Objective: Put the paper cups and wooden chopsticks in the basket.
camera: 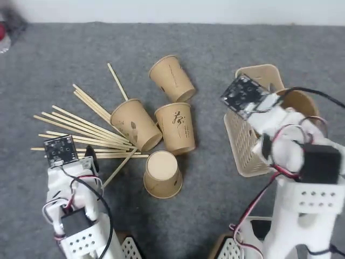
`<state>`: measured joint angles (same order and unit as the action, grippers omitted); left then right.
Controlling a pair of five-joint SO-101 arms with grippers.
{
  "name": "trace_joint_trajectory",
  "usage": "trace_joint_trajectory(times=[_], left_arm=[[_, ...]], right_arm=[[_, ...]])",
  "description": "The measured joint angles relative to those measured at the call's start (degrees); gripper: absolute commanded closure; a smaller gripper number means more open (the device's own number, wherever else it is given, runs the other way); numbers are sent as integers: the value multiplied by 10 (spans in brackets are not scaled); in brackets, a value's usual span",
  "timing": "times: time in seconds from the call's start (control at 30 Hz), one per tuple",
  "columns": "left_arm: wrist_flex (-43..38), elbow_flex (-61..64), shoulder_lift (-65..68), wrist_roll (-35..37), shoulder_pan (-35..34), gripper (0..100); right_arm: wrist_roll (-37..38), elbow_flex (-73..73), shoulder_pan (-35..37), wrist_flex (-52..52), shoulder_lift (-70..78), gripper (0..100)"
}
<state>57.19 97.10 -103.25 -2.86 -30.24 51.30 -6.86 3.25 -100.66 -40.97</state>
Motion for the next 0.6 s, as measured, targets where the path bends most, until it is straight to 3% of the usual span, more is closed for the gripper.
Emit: trace_joint_trajectory(times=[0.17,0.4,0.6], left_arm=[[0,0,0,0,3,804],[0,0,0,0,3,804],[0,0,0,0,3,804]], right_arm=[[-6,-39,41,0,0,972],[-30,-39,37,21,0,701],[-62,-25,19,52,-5,741]])
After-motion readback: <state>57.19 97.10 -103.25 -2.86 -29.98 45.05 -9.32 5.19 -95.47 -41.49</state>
